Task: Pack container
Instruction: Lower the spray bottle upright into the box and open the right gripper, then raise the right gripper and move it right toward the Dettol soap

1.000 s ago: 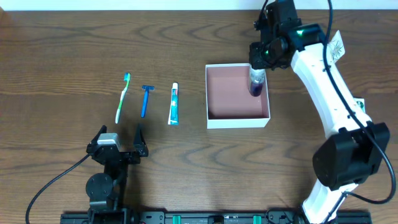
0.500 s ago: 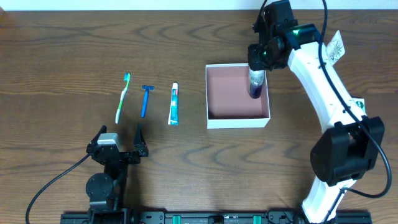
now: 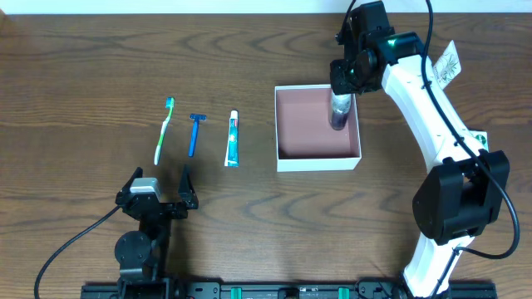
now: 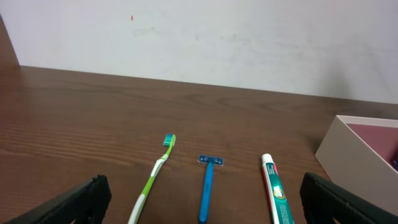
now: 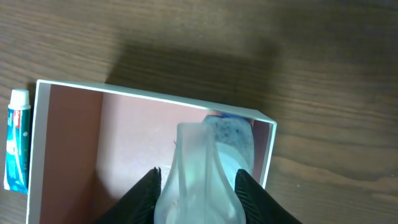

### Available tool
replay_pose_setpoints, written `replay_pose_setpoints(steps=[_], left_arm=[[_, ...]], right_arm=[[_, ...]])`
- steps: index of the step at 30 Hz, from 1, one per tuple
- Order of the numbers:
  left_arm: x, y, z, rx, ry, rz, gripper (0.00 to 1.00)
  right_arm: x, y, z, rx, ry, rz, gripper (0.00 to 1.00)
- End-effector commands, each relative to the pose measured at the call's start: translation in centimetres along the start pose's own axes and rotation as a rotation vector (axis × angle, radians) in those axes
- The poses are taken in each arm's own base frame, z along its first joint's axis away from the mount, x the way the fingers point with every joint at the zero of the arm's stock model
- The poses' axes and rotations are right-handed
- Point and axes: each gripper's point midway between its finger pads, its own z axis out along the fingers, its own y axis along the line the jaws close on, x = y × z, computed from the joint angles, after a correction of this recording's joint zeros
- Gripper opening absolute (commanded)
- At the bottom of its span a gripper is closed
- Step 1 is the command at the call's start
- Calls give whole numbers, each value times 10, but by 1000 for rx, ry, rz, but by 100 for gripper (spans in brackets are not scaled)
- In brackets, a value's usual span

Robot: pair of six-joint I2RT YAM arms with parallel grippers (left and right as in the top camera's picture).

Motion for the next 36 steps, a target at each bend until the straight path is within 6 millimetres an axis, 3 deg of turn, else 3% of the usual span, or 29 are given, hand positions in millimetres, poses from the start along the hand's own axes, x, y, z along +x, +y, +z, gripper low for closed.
replay_pose_setpoints(steps=[1,15,19,25,30,36], left_arm=[[16,-2,0,17,53,4,98],[16,-2,0,17,53,4,98],[16,-2,0,17,53,4,98],[16,-2,0,17,53,4,98],[16,-2,0,17,53,4,98],[16,-2,0,17,53,4,98]], right_arm=[[-13,-4,-13,2,-46,14,38],[-13,-16,-14,12,-42,38,40],[-13,-18,-14,15,-41,41,47],[-15,-39,-16,110,-57,53,50],[-27,-41,-32,82,-109,59,52],[-46,-32,-72,8,-201,23,56]])
